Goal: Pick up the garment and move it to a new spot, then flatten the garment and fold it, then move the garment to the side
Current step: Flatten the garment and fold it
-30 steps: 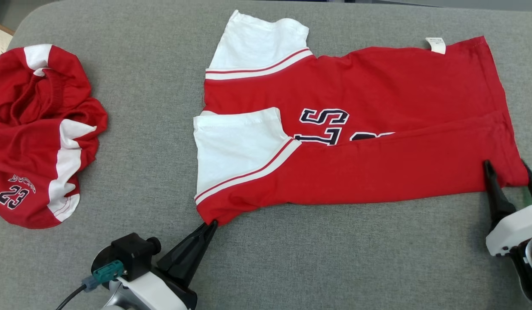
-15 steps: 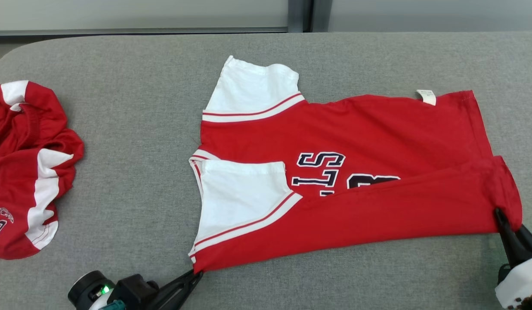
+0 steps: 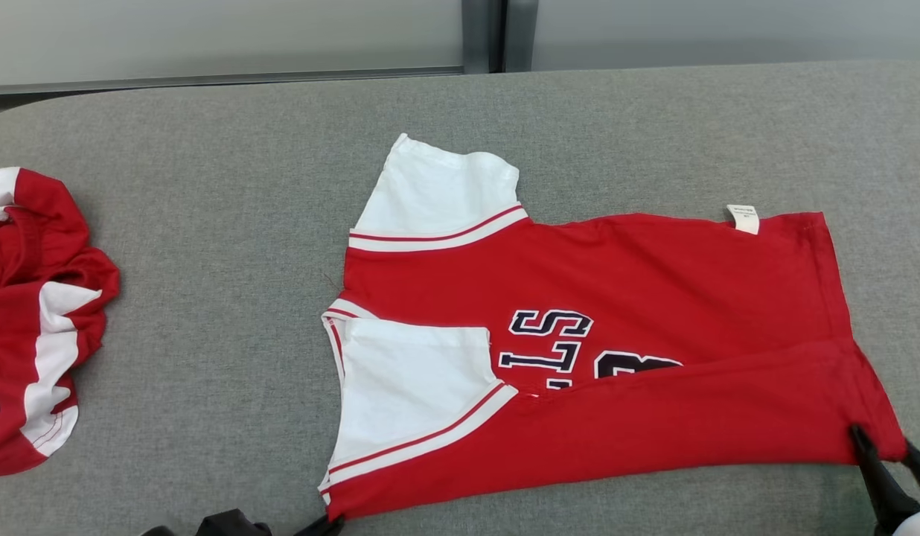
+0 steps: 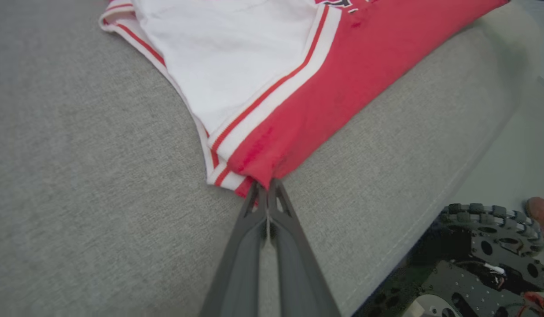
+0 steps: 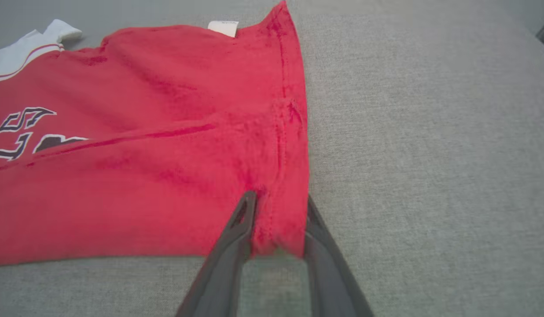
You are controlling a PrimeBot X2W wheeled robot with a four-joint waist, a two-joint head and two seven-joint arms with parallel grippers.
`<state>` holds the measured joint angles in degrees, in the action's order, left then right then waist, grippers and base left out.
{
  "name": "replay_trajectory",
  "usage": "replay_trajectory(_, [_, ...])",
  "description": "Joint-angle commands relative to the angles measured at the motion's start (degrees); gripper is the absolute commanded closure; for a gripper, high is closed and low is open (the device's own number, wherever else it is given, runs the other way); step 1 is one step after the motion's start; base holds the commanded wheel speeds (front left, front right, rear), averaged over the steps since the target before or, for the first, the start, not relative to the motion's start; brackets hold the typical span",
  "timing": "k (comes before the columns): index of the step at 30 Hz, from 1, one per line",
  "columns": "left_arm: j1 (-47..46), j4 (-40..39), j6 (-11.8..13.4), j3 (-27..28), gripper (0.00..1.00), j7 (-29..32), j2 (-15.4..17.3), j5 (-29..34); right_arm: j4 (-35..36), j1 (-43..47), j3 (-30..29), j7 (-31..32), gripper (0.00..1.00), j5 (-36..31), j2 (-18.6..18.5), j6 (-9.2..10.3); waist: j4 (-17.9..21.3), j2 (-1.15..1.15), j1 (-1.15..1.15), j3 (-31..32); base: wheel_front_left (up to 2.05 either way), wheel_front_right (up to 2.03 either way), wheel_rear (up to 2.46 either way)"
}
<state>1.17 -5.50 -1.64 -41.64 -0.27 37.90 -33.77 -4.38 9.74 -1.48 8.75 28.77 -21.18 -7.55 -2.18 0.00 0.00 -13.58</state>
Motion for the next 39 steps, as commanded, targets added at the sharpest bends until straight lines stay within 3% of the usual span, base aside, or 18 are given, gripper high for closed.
replay_trajectory(1, [1.39,0.4,0.49,0.25,0.8,0.71,-0.05,-1.3,0.66,0.34,-0.84,-0.3,0.0,-0.55,0.14,0.12,0.26,0.0,0.0,0.27,0.0,0.0,0.0])
replay_trajectory(2, [1.66,0.56,0.84,0.57,0.5,1.38,-0.19,-2.55,1.11,0.37,-1.18,-0.18,0.0,-0.9,0.41,0.12,0.4,0.0,0.0,0.42,0.0,0.0,0.0])
replay_trajectory(3, [2.07,0.66,1.18,0.87,0.1,2.22,-0.34,-3.86,1.5,0.52,-1.39,0.14,0.0,-1.27,0.62,0.11,0.5,0.0,0.0,0.53,0.0,0.0,0.0])
replay_trajectory(4, [2.34,0.58,1.48,1.07,0.0,3.01,-0.29,-4.7,1.95,0.62,-1.82,0.26,0.0,-1.45,0.77,0.11,0.59,0.0,0.0,0.68,0.0,0.0,0.0])
replay_trajectory(10, [5.2,-5.24,4.13,5.73,0.0,4.54,0.89,-12.48,5.24,0.86,-3.69,-1.26,0.0,-3.79,0.5,0.11,1.31,0.0,0.0,1.36,0.0,0.0,0.0])
replay_trajectory(13, [5.26,-11.29,5.84,10.31,0.0,5.02,3.89,-15.4,6.27,-0.35,-2.98,-2.48,0.0,-4.6,0.64,0.11,1.7,0.0,0.0,1.67,0.0,0.0,0.0])
replay_trajectory(16, [0.51,-16.25,6.94,15.59,0.0,4.81,7.64,-14.61,6.31,-1.86,-1.57,-2.87,0.0,-5.21,1.04,0.1,1.98,0.0,0.0,1.13,0.0,0.0,0.0])
replay_trajectory(19, [-6.96,-16.5,5.58,17.8,0.0,6.83,9.04,-13.51,5.95,-4.35,0.6,-2.74,0.0,-5.6,1.11,0.1,2.52,0.0,0.0,-0.7,0.0,0.0,0.0])
replay_trajectory(22, [-18.11,-11.81,2.51,17.21,0.0,10.64,7.05,-14.64,5.64,-7.8,2.68,-2.86,0.0,-5.89,1.18,0.11,3.64,0.0,0.0,-3.59,0.0,0.0,0.0])
replay_trajectory(28, [-40.85,5.95,-3.07,11.39,0.0,22.08,-0.53,-15.97,4.24,-14.16,6.88,-4.2,0.0,-6.4,1.51,0.11,6.64,0.0,0.0,-9.18,0.0,0.0,0.0])
replay_trajectory(39, [-61.34,26.6,-5.85,0.34,0.0,31.35,-4.16,-10.62,-0.01,-19.33,11.81,-8.09,0.0,-5.9,4.06,0.12,13.29,0.0,0.0,-15.64,0.0,0.0,0.0])
